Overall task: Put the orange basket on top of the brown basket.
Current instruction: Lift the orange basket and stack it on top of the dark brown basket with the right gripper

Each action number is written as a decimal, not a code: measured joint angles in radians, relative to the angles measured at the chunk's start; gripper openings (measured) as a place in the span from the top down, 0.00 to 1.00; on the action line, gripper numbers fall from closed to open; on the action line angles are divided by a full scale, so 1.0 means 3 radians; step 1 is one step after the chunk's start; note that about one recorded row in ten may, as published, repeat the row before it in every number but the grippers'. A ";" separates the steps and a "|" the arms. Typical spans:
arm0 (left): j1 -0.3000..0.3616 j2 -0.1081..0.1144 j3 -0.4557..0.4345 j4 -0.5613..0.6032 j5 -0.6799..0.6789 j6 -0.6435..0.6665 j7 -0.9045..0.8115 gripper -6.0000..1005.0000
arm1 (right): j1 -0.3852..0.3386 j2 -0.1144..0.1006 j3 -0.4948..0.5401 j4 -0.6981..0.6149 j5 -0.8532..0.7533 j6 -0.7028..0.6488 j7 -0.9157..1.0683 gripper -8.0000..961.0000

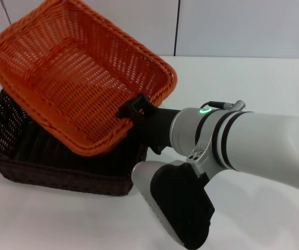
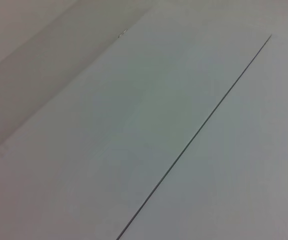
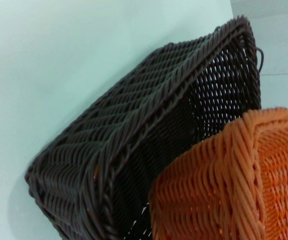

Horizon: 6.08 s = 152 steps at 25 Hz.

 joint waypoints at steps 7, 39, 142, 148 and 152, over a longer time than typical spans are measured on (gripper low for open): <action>0.0009 0.0003 -0.0006 0.0000 -0.0001 -0.0014 -0.0020 0.27 | 0.0000 -0.0007 -0.0061 0.0122 -0.0001 0.0234 -0.0071 0.67; -0.0021 0.0000 -0.0011 0.0123 -0.0035 -0.0064 -0.0032 0.26 | 0.0257 -0.0023 -0.0057 0.0003 -0.0008 0.0460 -0.0508 0.67; -0.0035 0.0019 0.0202 0.0259 -0.0005 -0.0176 -0.0198 0.27 | 0.0893 -0.0039 -0.0204 -0.0369 -0.0020 0.0703 0.0450 0.67; -0.0031 0.0019 0.0223 0.0259 -0.0006 -0.0177 -0.0212 0.27 | 0.0725 -0.0038 -0.0172 -0.0262 -0.0012 0.0466 0.0334 0.67; -0.0026 0.0019 0.0242 0.0259 -0.0005 -0.0177 -0.0230 0.27 | 0.0562 -0.0038 -0.0146 -0.0246 -0.0008 0.0250 0.0115 0.67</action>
